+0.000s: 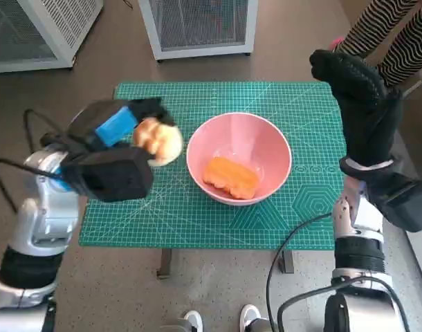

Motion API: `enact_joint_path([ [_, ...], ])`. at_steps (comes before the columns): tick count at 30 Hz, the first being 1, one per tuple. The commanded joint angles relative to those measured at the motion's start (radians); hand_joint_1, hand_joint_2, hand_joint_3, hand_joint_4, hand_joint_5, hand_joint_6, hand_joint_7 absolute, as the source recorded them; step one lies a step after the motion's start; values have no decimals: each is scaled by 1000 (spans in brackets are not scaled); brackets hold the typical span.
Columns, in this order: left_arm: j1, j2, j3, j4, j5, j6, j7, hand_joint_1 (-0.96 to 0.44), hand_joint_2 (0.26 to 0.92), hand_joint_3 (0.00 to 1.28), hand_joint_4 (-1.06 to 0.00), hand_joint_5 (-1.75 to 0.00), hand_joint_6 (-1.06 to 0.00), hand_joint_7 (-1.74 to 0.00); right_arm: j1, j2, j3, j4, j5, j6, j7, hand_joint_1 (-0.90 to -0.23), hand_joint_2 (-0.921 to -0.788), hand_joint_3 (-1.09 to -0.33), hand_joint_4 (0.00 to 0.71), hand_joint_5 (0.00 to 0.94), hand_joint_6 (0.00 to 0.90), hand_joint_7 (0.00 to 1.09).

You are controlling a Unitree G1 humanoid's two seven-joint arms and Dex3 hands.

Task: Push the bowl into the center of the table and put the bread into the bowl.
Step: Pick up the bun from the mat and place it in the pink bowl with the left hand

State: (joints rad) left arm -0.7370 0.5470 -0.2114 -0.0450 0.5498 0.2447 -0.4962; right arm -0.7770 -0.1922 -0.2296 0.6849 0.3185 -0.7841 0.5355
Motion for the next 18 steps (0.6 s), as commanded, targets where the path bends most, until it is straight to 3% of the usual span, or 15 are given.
enact_joint_path([
  [1,-87,-69,-62,49,20,3,6,2,900,34,-784,-1034,-691,-1133,9,2,3,19,0,-1,4,-540,-921,-737,224,0,7,605],
  [18,-297,-248,-185,468,37,-146,91,1,919,29,-740,-1060,-662,-1188,28,-5,3,-1,8,-4,14,-541,-921,-737,227,2,2,609],
])
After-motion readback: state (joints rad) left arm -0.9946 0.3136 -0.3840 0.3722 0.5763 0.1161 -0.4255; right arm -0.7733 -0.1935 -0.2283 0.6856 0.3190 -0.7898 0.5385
